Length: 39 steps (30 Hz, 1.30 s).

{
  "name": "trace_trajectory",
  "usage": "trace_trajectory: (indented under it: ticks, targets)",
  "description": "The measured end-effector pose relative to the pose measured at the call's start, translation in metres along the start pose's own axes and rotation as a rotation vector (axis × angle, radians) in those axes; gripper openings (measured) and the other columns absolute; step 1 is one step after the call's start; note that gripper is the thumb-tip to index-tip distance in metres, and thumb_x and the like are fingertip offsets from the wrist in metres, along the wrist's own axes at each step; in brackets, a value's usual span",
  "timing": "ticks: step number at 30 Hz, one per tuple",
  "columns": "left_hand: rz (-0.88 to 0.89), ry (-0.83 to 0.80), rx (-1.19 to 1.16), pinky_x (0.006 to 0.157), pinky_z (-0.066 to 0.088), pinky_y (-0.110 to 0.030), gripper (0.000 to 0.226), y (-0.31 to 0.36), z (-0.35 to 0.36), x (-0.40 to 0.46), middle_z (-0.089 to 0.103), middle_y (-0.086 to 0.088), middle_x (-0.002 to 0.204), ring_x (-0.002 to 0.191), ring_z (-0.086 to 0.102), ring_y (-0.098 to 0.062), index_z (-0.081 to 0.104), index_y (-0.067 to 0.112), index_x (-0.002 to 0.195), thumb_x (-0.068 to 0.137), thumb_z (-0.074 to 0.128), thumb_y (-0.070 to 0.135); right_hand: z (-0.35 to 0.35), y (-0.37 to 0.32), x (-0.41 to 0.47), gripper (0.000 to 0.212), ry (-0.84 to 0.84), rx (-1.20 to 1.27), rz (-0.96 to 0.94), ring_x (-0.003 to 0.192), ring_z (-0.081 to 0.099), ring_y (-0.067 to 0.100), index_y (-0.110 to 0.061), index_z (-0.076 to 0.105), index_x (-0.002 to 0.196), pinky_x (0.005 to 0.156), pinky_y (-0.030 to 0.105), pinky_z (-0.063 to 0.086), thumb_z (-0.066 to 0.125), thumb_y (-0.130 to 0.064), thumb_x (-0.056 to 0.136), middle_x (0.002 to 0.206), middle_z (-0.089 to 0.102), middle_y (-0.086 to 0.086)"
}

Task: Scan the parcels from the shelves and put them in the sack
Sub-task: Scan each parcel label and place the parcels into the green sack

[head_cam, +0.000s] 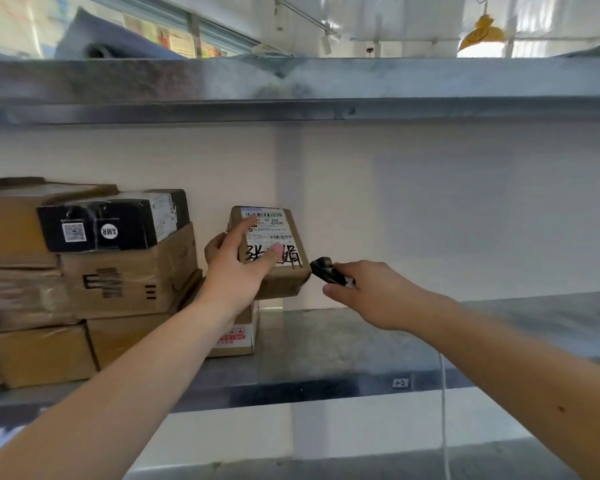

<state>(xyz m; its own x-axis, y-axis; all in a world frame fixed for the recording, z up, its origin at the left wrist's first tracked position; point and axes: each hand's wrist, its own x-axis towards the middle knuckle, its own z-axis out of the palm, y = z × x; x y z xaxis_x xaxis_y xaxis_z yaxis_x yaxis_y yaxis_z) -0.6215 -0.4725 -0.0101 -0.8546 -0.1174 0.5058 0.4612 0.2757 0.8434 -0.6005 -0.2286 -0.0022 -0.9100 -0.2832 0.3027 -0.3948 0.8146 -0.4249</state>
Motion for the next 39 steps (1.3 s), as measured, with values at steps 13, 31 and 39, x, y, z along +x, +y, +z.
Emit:
trace_trajectory:
  ticks: [13, 31, 39]
  targets:
    - [0.173, -0.150, 0.095, 0.109, 0.047, -0.024, 0.124, 0.010, -0.018, -0.016, 0.047, 0.016, 0.151, 0.136, 0.050, 0.000, 0.031, 0.060, 0.150, 0.054, 0.103, 0.032, 0.004, 0.008, -0.007, 0.039, 0.025, 0.021, -0.042, 0.071, 0.061, 0.014, -0.025, 0.065, 0.122, 0.055, 0.026, 0.042, 0.055, -0.056, 0.100, 0.087, 0.064, -0.004]
    - [0.333, -0.107, 0.413, 0.115, 0.021, -0.025, 0.132, -0.001, 0.073, -0.010, 0.015, 0.013, 0.151, 0.132, 0.028, -0.009, 0.013, 0.075, 0.143, 0.047, 0.101, 0.054, -0.037, 0.070, -0.066, 0.034, -0.008, 0.120, 0.052, 0.047, 0.052, -0.003, -0.040, 0.067, 0.124, 0.044, 0.013, 0.035, 0.053, -0.057, 0.099, 0.070, 0.063, -0.007]
    - [0.415, -0.185, 0.503, 0.117, 0.031, -0.033, 0.124, -0.020, 0.104, -0.010, 0.010, 0.015, 0.154, 0.141, 0.029, -0.019, 0.018, 0.075, 0.142, 0.053, 0.100, 0.050, -0.050, 0.089, -0.093, 0.049, -0.092, -0.009, 0.047, 0.052, 0.054, -0.008, -0.042, 0.061, 0.140, 0.045, 0.011, 0.036, 0.052, -0.062, 0.096, 0.071, 0.063, -0.009]
